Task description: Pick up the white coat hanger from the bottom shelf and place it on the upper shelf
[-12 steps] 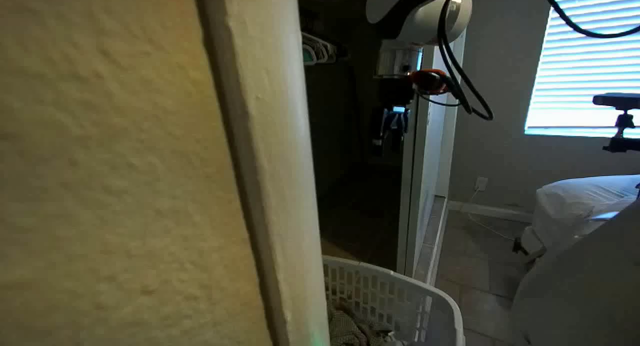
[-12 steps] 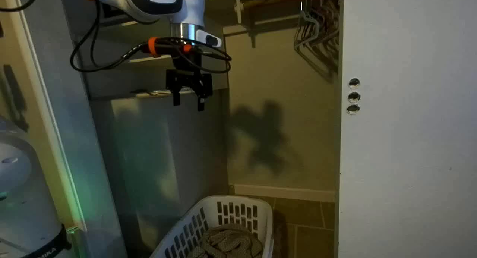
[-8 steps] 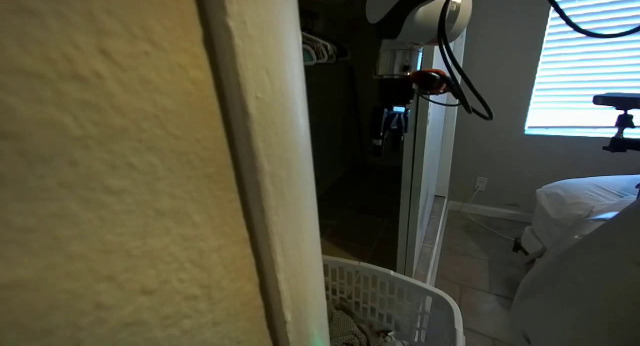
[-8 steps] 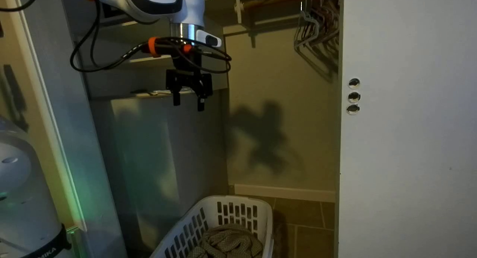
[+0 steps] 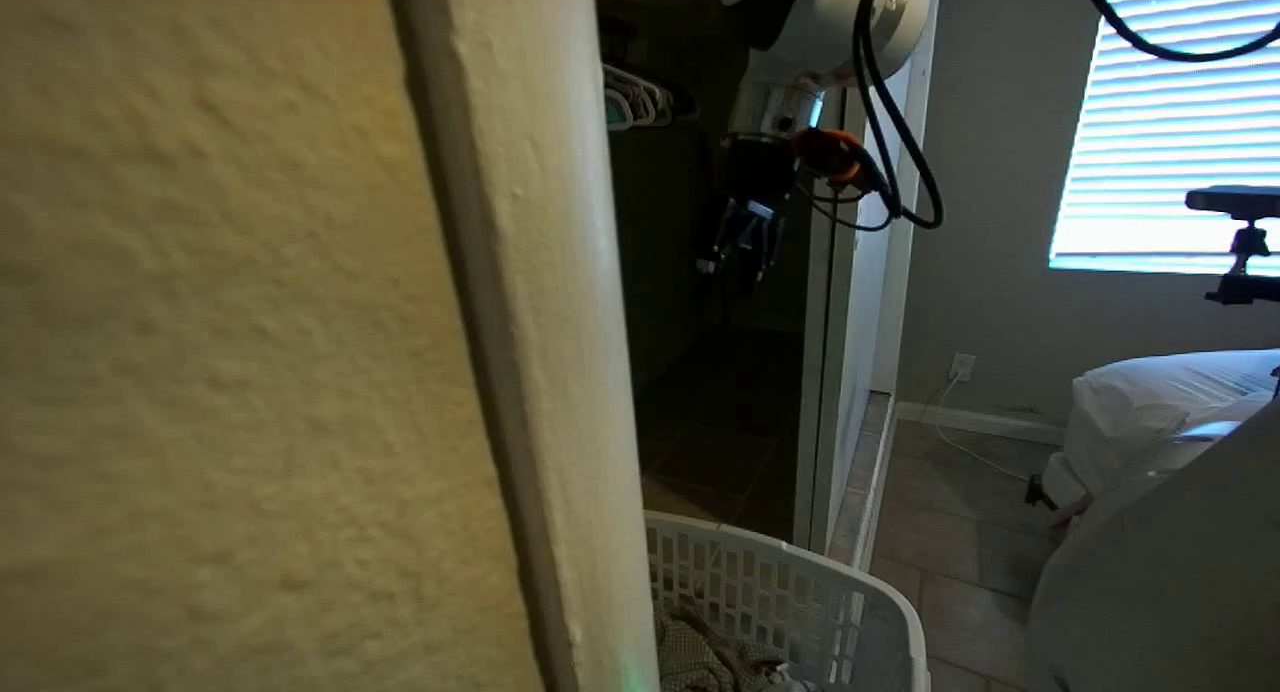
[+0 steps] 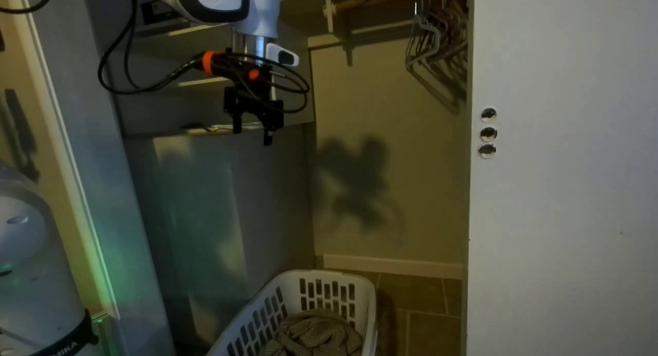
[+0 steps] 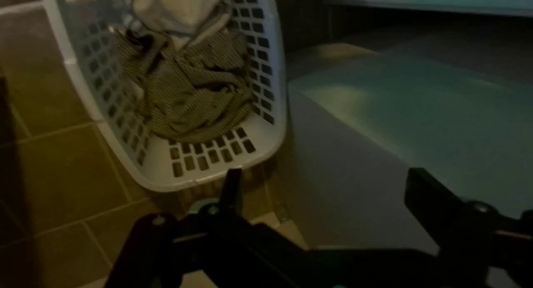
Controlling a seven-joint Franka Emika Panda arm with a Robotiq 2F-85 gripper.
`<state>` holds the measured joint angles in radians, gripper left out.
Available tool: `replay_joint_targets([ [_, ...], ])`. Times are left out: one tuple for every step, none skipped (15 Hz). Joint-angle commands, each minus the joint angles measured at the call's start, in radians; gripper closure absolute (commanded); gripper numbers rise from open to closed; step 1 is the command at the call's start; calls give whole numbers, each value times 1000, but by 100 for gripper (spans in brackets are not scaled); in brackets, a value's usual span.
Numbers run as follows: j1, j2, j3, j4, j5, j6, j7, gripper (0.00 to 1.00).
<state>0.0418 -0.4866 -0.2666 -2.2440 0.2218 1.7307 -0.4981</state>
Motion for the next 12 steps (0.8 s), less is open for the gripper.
replay_joint_targets([
  [56, 53, 27, 102, 222, -23, 5, 0],
  [70, 67, 39, 124, 279, -16, 5, 0],
  [87, 94, 49, 154, 337, -13, -1, 0],
  [101, 121, 57, 182, 398, -15, -1, 0],
  [116, 153, 61, 214, 465, -27, -9, 0],
  [121, 182, 71, 238, 527, -33, -13, 0],
  [122, 212, 82, 262, 580, -43, -18, 0],
  [118, 241, 103, 280, 609, -48, -12, 0],
  [108, 265, 126, 297, 610, -54, -11, 0],
  [74, 190, 141, 227, 575, -25, -7, 0],
  [75, 218, 154, 244, 584, -26, -6, 0],
  [76, 238, 162, 258, 588, -26, -5, 0],
])
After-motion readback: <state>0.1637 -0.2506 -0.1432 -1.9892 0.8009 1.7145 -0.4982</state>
